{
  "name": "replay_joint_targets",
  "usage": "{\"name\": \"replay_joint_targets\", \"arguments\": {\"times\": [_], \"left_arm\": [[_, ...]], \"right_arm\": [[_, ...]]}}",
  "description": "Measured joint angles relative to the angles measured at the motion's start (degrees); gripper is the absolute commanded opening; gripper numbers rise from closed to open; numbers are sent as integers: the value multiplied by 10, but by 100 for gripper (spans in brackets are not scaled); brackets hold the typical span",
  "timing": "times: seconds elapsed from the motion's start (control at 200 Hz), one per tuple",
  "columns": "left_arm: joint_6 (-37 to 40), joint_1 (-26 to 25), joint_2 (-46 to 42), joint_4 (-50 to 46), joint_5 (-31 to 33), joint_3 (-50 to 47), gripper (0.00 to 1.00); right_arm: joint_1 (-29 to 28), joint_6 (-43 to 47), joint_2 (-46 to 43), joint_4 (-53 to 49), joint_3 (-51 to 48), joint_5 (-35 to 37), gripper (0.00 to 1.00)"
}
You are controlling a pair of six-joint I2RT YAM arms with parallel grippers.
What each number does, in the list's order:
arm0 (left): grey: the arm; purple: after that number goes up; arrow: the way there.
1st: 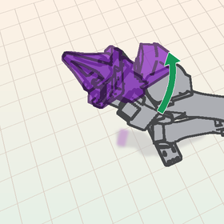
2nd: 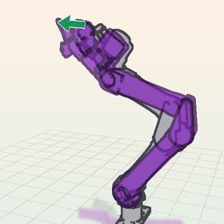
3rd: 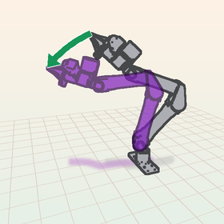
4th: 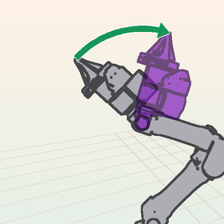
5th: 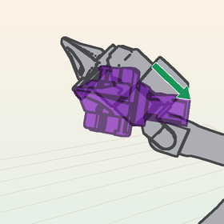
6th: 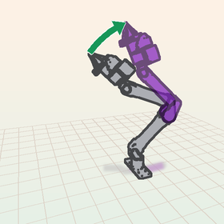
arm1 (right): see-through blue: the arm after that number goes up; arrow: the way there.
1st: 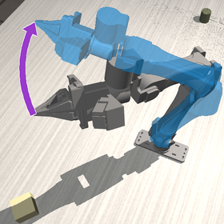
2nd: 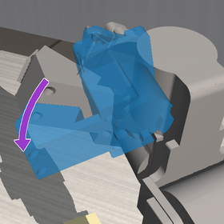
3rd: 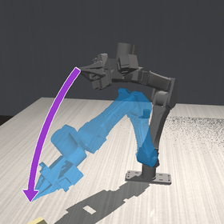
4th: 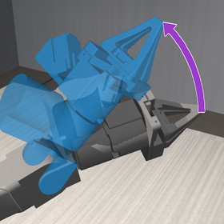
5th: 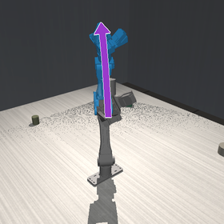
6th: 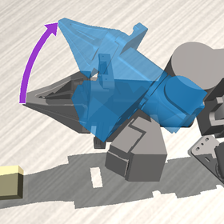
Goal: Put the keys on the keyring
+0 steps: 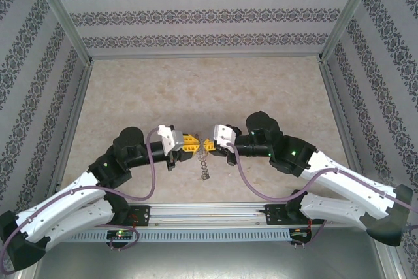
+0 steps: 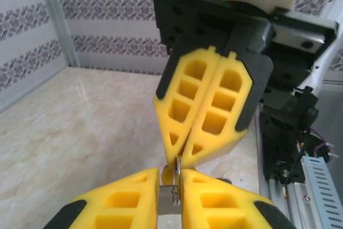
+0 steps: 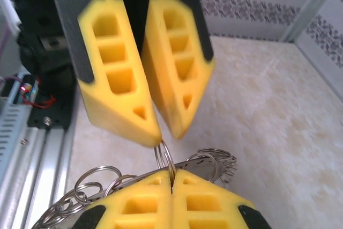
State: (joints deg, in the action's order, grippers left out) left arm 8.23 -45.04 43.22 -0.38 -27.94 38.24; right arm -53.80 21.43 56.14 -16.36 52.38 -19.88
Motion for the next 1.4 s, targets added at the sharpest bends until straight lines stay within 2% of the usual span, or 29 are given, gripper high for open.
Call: {"name": "replay_joint_targets", "arguments": {"times": [0.255, 0.56, 0.734, 0.969, 1.399], "left_arm": [[35, -2, 51, -91, 40, 56, 23], [49, -9, 70, -133, 46, 69, 23], [47, -11, 65, -158, 80, 87, 22], [25, -14, 66, -162, 97, 110, 21], [2, -24, 113, -166, 96, 117, 21]], "right_arm": [[-16, 30, 28, -35, 25, 53, 0], [-28, 48, 45, -60, 35, 89, 0], [-30, 54, 45, -62, 35, 118, 0], [-30, 54, 44, -61, 35, 145, 0], [-30, 50, 46, -61, 35, 148, 0]]}}
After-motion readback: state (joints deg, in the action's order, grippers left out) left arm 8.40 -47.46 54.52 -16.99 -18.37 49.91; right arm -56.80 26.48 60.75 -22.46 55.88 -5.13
